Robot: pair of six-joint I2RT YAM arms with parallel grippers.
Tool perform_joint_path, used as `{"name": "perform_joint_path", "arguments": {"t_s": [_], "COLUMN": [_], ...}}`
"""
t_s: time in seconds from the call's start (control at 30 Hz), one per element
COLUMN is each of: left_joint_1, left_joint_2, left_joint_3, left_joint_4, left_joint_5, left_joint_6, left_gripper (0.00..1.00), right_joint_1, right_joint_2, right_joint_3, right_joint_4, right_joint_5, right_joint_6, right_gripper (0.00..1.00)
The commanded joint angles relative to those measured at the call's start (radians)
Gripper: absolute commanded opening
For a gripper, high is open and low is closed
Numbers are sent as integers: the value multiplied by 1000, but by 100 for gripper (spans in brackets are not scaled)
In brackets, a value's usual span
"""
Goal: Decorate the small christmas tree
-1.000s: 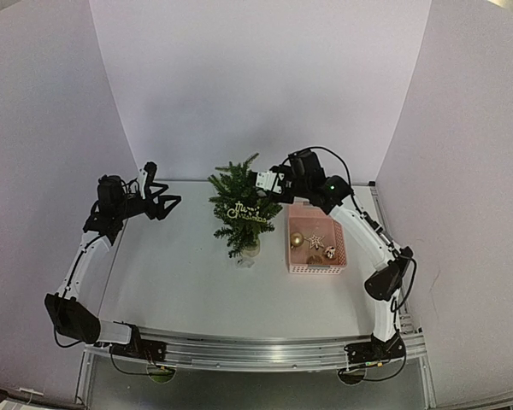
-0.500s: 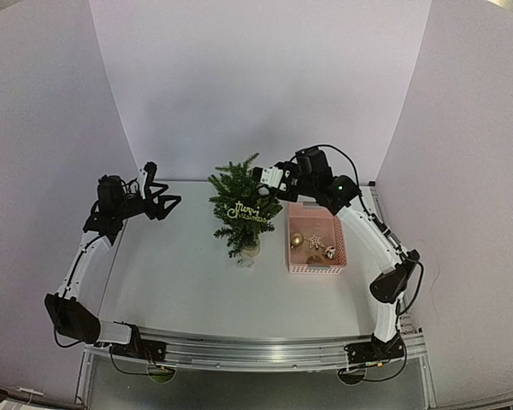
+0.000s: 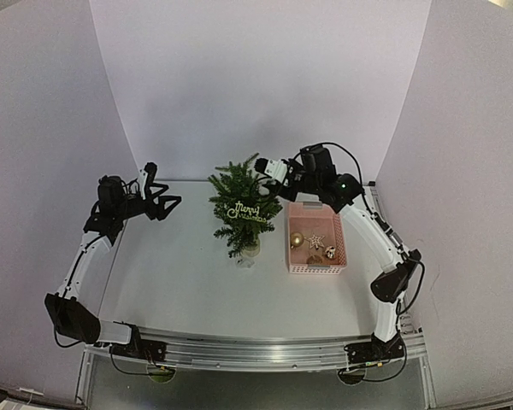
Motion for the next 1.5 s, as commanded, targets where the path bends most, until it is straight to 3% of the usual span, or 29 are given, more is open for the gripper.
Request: {"name": "perform_joint_path", "arguments": {"t_s": [0.0, 0.2, 0.43, 0.57, 0.67, 0.83, 1.0, 1.07, 1.1, 1.13, 1.2, 1.47], "left_joint_1": [-1, 0, 0, 0, 0, -1, 0, -1, -1, -1, -1, -1], "left_joint_2": [-41, -51, -75, -88, -95, -86, -85, -83, -79, -74, -66, -21], "left_joint_3": [-19, -45, -90, -125, -155, -171, -189, -198, -201, -203, -205, -176], "left_joint_4": [46, 73, 113, 124, 136, 138, 132, 134, 137, 141, 149, 143], "left_joint_5": [19, 23, -15, -51, -67, -92, -129, -141, -144, -145, -145, -149], "left_joint_6": [-4, -38, -69, -111, -125, -143, -143, -145, -149, -152, -157, -130], "left_gripper": [85, 85, 85, 85, 84, 84, 84, 84, 84, 84, 84, 84], "right_joint_1": [-47, -207, -321, -339, -339, -340, -338, -338, -339, -339, -336, -325], "right_joint_2": [-104, -167, -276, -250, -161, -2, 82, 97, 105, 118, 142, 248], "right_joint_3": [36, -26, -361, -446, -421, -342, -311, -309, -305, -297, -280, -223], "right_joint_4": [99, 124, 41, -99, -230, -370, -404, -399, -390, -384, -365, -320], "right_joint_5": [-143, -116, 68, 163, 195, 166, 80, 15, -17, -66, -119, -197], "right_joint_6": [305, 748, 962, 1002, 1028, 1041, 1022, 1009, 1009, 1012, 1028, 1065], "right_gripper": [53, 60, 66, 66, 58, 44, 42, 46, 53, 66, 79, 81]}}
